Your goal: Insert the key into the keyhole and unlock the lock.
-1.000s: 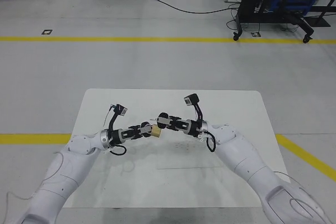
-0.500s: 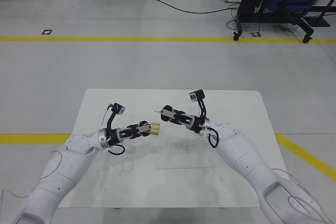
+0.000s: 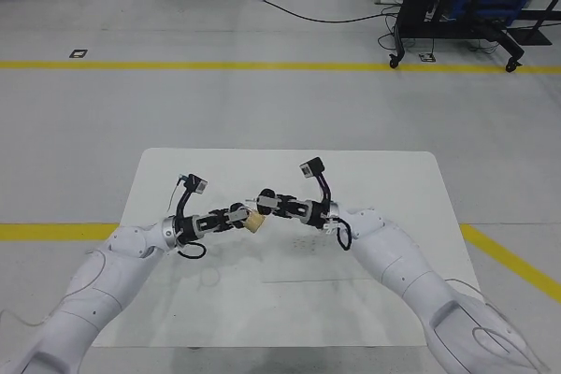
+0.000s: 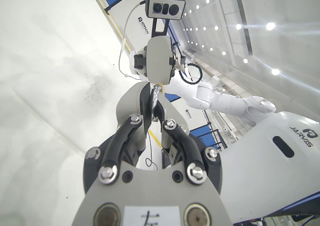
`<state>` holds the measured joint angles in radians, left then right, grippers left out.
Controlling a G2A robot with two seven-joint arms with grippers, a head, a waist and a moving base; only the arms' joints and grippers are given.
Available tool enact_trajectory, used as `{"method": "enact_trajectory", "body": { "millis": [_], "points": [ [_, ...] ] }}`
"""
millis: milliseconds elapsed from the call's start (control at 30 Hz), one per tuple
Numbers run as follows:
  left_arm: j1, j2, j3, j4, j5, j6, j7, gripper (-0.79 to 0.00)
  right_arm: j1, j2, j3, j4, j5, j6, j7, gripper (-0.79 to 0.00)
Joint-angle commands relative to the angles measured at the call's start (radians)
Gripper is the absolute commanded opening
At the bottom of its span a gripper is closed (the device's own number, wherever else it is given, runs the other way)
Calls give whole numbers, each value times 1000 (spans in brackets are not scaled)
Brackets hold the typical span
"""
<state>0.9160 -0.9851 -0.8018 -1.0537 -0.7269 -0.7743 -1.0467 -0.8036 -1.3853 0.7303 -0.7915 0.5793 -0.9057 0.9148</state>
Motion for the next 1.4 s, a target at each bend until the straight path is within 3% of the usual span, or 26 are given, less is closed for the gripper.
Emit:
{"method": "enact_trajectory", "body": {
  "millis": [0, 167, 433, 500, 667, 833, 1067, 1133, 1267, 1367],
  "points": [
    [-9, -2, 6, 15, -30, 25, -25, -785, -4, 6, -2, -11, -19, 5, 4, -785],
    [-32, -10, 14, 59, -35, 40, -40, -785, -17, 24, 23, -33, -12, -16, -16, -785],
    [-31, -9, 14, 58, -15, 48, -25, -785, -18, 25, 27, -35, -8, -19, -19, -785],
    [-23, -11, 15, 31, 35, 106, 38, -785, -18, 25, 27, -35, -8, -19, -19, -785],
    [-7, -17, -3, -37, -37, 289, 98, -785, -61, 40, 66, -76, -73, -17, -110, -785],
    [10, -29, -33, -26, -160, 306, 78, -785, -147, 79, 154, -172, -228, -45, -225, -785],
    [10, -29, -33, -26, -160, 306, 78, -785, -147, 79, 154, -172, -228, -45, -225, -785],
    [11, -30, -34, -32, -125, 319, 125, -785, -147, 79, 154, -172, -228, -45, -225, -785],
    [0, -31, -33, -86, 2, 425, 265, -785, -150, 82, 160, -204, -289, -50, -241, -785],
    [-21, -32, -35, -151, 73, 591, 350, -785, -198, 92, 194, -284, -358, -53, -306, -785]
  ]
}}
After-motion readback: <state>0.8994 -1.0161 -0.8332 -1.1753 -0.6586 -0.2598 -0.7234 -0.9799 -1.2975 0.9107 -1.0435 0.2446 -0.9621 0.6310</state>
